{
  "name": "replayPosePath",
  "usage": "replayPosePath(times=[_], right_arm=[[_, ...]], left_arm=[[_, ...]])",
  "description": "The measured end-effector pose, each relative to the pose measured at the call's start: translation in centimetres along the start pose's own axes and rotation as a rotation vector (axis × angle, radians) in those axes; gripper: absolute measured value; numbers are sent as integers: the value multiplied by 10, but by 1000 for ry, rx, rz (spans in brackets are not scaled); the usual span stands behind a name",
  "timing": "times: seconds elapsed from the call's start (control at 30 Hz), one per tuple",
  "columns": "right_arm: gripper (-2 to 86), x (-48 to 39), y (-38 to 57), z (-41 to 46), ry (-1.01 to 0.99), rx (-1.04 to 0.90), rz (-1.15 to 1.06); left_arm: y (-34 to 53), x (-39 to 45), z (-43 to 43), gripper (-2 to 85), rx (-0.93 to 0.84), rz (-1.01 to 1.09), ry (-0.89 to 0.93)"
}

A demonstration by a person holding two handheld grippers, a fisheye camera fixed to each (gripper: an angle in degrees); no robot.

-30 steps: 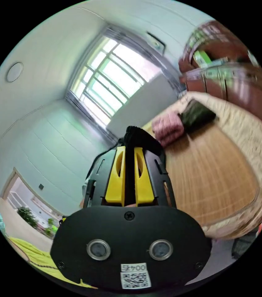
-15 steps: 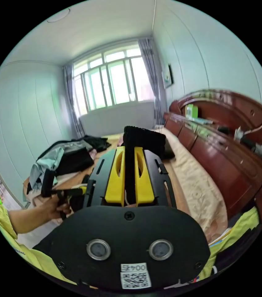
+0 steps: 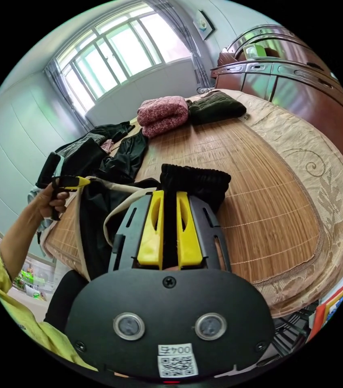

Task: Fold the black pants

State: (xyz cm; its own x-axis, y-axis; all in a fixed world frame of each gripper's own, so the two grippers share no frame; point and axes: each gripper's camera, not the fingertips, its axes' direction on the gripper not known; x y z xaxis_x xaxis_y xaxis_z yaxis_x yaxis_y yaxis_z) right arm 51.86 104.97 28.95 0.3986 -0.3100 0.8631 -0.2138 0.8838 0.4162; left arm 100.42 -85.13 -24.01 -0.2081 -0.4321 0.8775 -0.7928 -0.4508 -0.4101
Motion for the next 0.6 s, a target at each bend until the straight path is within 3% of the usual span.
replayPosePath(times=[0.1,0.17,0.23,0.3,0.4,0.53,0.57,0.6], right_arm=[[59,-11,4,30,21,-2,-49],[60,-16,8,42,25,24,-49],[60,-18,6,49,25,42,-27],[59,-20,6,52,30,50,-34],[58,-20,6,54,27,66,-34],[57,-27,4,59,50,74,-46],[57,-28,3,59,54,75,-49],[57,-31,2,61,60,76,-53]], left_arm=[[2,-18,-30,147,75,-36,-167],[-5,-24,-58,173,254,-99,-334],[-30,-25,-57,261,308,-110,-398],[-71,-32,-30,362,167,-161,-538],[-129,-48,27,388,-64,-182,-679],[-170,-57,79,319,-202,-236,-614],[-174,-51,81,169,-196,-208,-679],[-175,-48,78,94,-171,-185,-678]])
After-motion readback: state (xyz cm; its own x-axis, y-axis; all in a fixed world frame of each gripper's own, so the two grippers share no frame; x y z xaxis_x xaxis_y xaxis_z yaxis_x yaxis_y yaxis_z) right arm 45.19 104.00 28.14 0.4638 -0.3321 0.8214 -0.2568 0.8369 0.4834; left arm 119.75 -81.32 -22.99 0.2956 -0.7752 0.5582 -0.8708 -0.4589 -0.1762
